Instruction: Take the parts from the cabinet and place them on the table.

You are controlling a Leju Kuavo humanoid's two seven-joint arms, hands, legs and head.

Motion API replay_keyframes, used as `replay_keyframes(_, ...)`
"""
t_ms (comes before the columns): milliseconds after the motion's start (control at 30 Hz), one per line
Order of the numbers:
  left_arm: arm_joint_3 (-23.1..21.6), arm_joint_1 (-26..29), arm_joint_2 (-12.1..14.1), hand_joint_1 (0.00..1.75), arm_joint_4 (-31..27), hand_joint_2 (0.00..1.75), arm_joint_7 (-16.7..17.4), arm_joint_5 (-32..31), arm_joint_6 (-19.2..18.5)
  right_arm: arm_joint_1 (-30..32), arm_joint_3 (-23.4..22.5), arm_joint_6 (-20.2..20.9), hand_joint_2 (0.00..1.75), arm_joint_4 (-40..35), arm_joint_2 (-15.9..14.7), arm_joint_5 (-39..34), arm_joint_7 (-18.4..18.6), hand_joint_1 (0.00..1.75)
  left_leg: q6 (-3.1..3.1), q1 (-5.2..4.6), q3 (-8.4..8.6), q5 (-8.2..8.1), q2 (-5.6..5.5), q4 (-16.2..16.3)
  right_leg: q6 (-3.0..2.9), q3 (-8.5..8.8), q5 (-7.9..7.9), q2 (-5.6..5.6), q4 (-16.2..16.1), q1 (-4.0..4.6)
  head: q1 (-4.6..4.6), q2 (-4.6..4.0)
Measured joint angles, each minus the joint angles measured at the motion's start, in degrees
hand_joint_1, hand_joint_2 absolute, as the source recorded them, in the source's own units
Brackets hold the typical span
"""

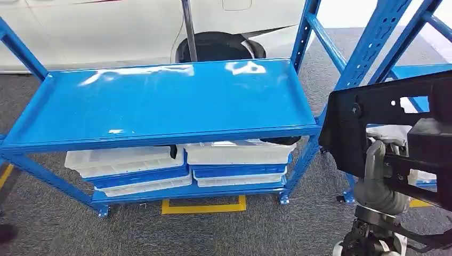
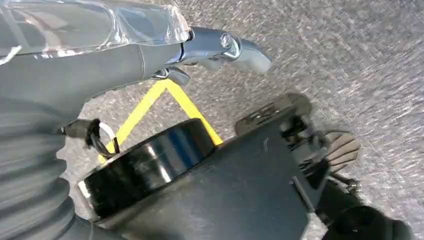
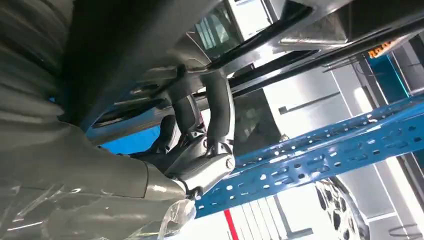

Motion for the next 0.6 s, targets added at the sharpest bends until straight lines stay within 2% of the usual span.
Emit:
replay_keyframes(33,-0.02,0.01,0.0,0.0,-0.02,1.75,-0.02,0.06,0.0,0.09,-0.04,0.0,1.75,-0.02,0.0,0.13,-0.11,1.75,0.2,0.07,-0.01,0.28,0.57,-0.16,0.31,-0.16,0.2,0.54,0.05,-0.07,0.02,0.0)
replay_keyframes(67,-0.04,-0.09,-0.11,0.0,-0.04,1.75,-0.09,0.13,0.0,0.21,-0.04,0.0,1.75,-0.02,-0.02,0.28,-0.15,1.75,0.49,0.57,-0.14,0.69,1.47,-0.41,0.44,-0.48,-0.38,-0.62,0.73,-0.27,-0.09,0.0)
replay_keyframes(100,-0.02,-0.13,-0.09,0.0,-0.04,1.75,-0.2,0.18,0.02,0.32,-0.22,0.0,1.75,-0.09,-0.02,0.44,-0.31,1.75,0.66,0.51,-0.24,0.82,1.83,-0.41,0.88,-1.32,-2.24,-3.39,2.79,0.03,0.15,0.0)
replay_keyframes(133,-0.07,-0.17,-0.09,0.0,-0.04,1.75,-0.22,0.13,-0.02,0.28,-0.37,0.0,1.75,-0.09,-0.09,0.44,-0.33,1.75,0.83,0.51,-0.38,0.91,2.53,-0.41,1.38,-3.15,-5.14,-4.75,7.09,-0.13,0.31,-0.02)
replay_keyframes(167,-0.09,-0.11,-0.09,0.0,-0.04,1.75,-0.22,0.15,-0.13,0.37,-0.44,-0.02,1.75,-0.09,-0.07,0.48,-0.39,1.75,0.88,0.51,-0.55,0.97,3.21,-0.4,1.73,-5.42,-7.96,-5.24,12.5,-0.27,0.33,0.0)
replay_keyframes(200,-0.13,0.03,-0.09,0.0,-0.04,1.75,-0.22,0.15,-0.15,0.51,-0.44,-0.06,1.75,-0.09,-0.09,0.48,-0.5,1.75,0.9,0.53,-0.72,1.01,3.9,-0.36,1.94,-7.36,-9.96,-5.4,17.26,-0.4,0.35,0.0)
replay_keyframes(233,-0.13,0.15,-0.09,0.0,-0.04,1.75,-0.24,0.15,-0.17,0.7,-0.55,-0.15,1.75,-0.09,-0.09,0.48,-0.55,1.75,0.87,0.59,-0.85,1.06,4.64,-0.35,2.16,-8.46,-10.75,-5.48,20.25,-0.61,0.37,0.0)
replay_keyframes(267,-0.2,0.21,-0.09,0.0,-0.04,1.75,-0.24,0.15,-0.17,0.86,-0.72,-0.17,1.75,-0.09,-0.09,0.48,-0.61,1.75,0.8,0.63,-0.91,1.11,5.3,-0.34,2.28,-8.04,-10.17,-5.59,19.92,-0.83,0.37,0.0)
replay_keyframes(300,-0.26,0.19,-0.09,0.0,-0.04,1.75,-0.24,0.15,-0.17,1.02,-0.83,-0.17,1.75,-0.09,-0.09,0.48,-0.74,1.75,0.72,0.69,-0.89,1.16,5.87,-0.33,2.39,-6.0,-8.4,-5.81,16.73,-1.0,0.37,0.0)
replay_keyframes(333,-0.33,0.09,-0.09,0.0,-0.04,1.75,-0.26,0.15,-0.17,1.05,-0.94,-0.2,1.75,-0.09,-0.09,0.48,-0.85,1.75,0.61,0.79,-0.82,1.15,6.47,-0.3,2.44,-2.49,-5.84,-6.34,10.8,-1.08,0.39,0.0)
replay_keyframes(367,-0.39,-0.01,-0.09,0.0,-0.04,1.75,-0.26,0.15,-0.17,1.05,-1.12,-0.2,1.75,-0.09,-0.09,0.5,-0.92,1.75,0.46,0.85,-0.71,1.1,6.87,-0.26,2.46,1.01,-3.71,-7.56,4.95,-1.11,0.39,0.0)
replay_keyframes(400,-0.42,-0.11,-0.07,0.0,-0.04,1.75,-0.26,0.15,-0.18,1.05,-1.31,-0.2,1.75,-0.09,-0.09,0.52,-0.98,1.75,0.06,0.55,-0.47,1.09,7.24,-0.24,2.51,3.42,-3.55,-10.76,0.48,-0.99,0.48,0.0)
replay_keyframes(433,-0.44,-0.22,-0.07,0.0,-0.04,1.75,-0.26,0.15,-0.17,1.01,-1.4,-0.22,1.75,-0.09,-0.09,0.52,-1.01,1.75,-0.3,0.26,-0.57,0.91,7.45,-0.09,1.54,3.47,-3.3,-10.21,0.1,-0.51,0.5,-0.02)
replay_keyframes(533,-0.66,-0.25,-0.04,0.0,-0.04,1.75,-0.24,0.18,-0.17,1.44,-1.57,-0.39,1.75,-0.11,-0.09,0.55,-1.24,1.75,-1.19,0.4,-0.47,1.15,8.89,-0.25,0.2,2.71,-3.1,-8.48,0.25,-0.24,0.42,0.0)
replay_keyframes(567,-0.76,-0.27,-0.04,0.0,-0.04,1.75,-0.24,0.17,-0.17,1.47,-1.68,-0.39,1.75,-0.11,-0.09,0.55,-1.31,1.75,-1.66,0.64,-0.63,0.75,8.36,0.0,-0.49,2.72,-2.65,-7.97,0.0,-0.61,0.44,0.0)
replay_keyframes(600,-0.89,-0.32,-0.04,0.0,-0.04,1.75,-0.24,0.18,-0.17,1.5,-1.77,-0.39,1.75,-0.15,-0.09,0.57,-1.42,1.75,-2.0,0.79,-1.19,-0.69,5.76,1.52,-0.78,2.47,-2.46,-7.54,0.01,-0.69,0.39,0.0)
